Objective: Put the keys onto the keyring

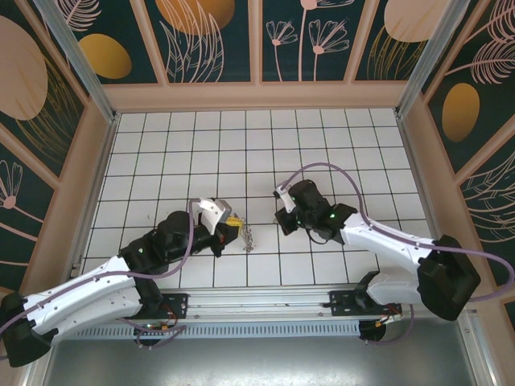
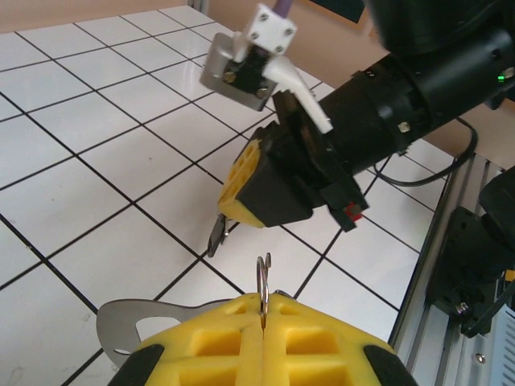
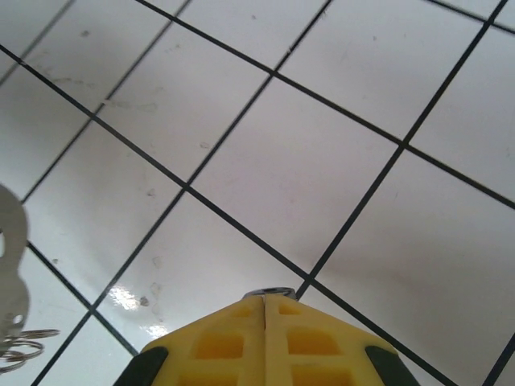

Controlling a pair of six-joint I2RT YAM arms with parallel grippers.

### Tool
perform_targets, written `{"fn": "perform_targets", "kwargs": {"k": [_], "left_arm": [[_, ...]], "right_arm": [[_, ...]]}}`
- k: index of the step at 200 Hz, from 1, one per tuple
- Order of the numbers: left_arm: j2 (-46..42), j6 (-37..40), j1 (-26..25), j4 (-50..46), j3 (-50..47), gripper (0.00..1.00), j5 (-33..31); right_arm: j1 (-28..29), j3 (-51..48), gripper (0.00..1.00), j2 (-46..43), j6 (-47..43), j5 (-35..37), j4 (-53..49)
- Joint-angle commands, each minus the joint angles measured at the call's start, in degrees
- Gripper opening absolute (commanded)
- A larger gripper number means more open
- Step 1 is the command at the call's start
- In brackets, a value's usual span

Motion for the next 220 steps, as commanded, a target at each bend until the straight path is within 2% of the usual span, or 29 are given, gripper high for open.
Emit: {"fn": "perform_targets", "kwargs": {"k": [1,69,123,179,220], "left_arm": [[0.5,3.0,-0.2,0.0,3.3,0.0,-1.2],[1.8,8.3,-0.2,-0.2,6.6,0.0,0.5],[3.4,12.3,-0.2,-3.6,9.1,0.0,0.7],[5.4,14.4,-0.2,-3.7,9.3,0.0,1.6],[5.3,15.0,-0.2,-3.6,9.0,0.0,2.4]], "right_arm": [[0.4,-1.1,0.0,-4.1,-3.5,-3.9,2.5],[0.6,-4.3,0.0,-18.5,-7.6,-18.6,5.8],[2.4,-3.3,0.0,-21.4,-8.3,-24.8,7.3],[3.8,-4.5,0.0,-21.6,-5.1,-24.6,14.6],[5.6,-2.4,0.0,-19.7,-5.2,-23.0,14.9]]}}
